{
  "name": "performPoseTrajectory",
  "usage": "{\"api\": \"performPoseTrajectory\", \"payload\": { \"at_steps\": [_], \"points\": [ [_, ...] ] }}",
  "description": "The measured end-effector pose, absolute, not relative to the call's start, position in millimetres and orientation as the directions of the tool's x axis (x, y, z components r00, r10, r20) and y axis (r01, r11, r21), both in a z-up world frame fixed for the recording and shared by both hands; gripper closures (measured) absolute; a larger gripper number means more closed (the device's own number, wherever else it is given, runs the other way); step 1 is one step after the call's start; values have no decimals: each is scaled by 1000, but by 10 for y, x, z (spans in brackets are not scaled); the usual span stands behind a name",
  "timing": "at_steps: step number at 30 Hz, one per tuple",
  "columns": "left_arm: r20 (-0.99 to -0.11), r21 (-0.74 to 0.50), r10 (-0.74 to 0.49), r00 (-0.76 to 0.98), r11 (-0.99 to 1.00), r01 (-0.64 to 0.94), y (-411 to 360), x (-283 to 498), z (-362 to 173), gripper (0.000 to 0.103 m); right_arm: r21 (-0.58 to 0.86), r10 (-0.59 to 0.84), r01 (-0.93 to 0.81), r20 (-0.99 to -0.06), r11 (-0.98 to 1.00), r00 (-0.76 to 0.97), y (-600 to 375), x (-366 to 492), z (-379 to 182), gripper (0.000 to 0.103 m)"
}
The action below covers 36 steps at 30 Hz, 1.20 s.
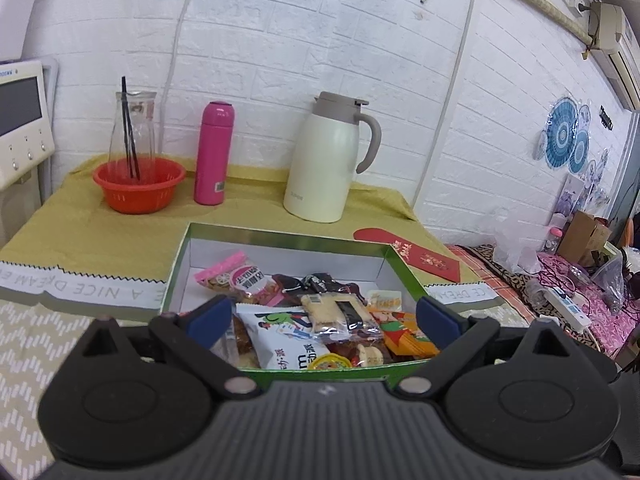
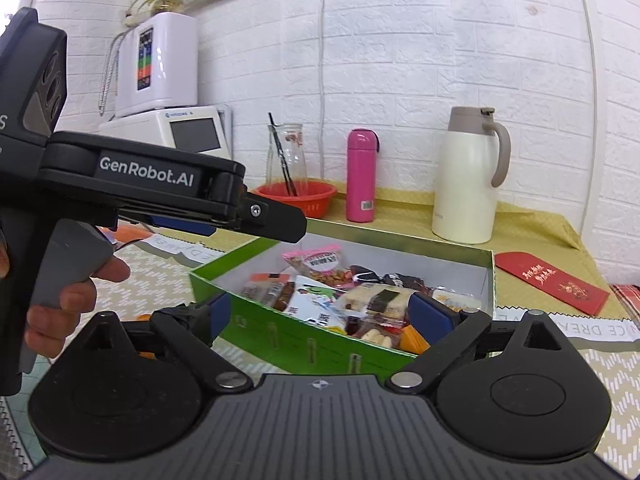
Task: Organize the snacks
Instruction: 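Grasp the orange-labelled bread bag with the right gripper while the left gripper grasps the orange clip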
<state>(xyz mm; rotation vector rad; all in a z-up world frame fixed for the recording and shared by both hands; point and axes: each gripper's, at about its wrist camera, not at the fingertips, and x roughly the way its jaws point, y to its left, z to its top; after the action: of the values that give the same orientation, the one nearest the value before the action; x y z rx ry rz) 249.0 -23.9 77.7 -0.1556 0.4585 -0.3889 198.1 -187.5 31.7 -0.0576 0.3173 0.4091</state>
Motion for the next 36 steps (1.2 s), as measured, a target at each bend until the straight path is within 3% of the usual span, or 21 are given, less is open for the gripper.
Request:
{"api": "performPoseTrajectory", "payload": {
  "at_steps": [6, 11, 18, 28, 29, 36],
  "points": [
    [-349, -270, -424, 836, 900, 343, 155, 2017, 943, 6, 5, 415, -437, -318, 900, 852, -1761, 1695, 363, 0],
    [-390, -268, -373, 842, 921, 284, 550, 1767, 889, 6, 27, 467, -492, -364, 870, 806, -1582, 1565, 276, 0],
    [-469, -356, -346, 813, 916, 184, 1059, 1659, 578, 6, 78, 535, -572, -473, 817, 700, -1081, 1672, -11, 0],
    [-489, -403, -329, 808, 907, 125, 1359, 1624, 433, 6, 37, 525, -594, -513, 804, 679, -554, 2055, -222, 0],
    [-491, -402, -332, 805, 906, 129, 1353, 1639, 423, 6, 38, 519, -594, -532, 804, 669, -558, 2068, -244, 15],
    [-514, -409, -378, 770, 897, 168, 1198, 1758, 260, 6, 1, 463, -555, -554, 832, 692, -853, 1788, -242, 20]
  ]
}}
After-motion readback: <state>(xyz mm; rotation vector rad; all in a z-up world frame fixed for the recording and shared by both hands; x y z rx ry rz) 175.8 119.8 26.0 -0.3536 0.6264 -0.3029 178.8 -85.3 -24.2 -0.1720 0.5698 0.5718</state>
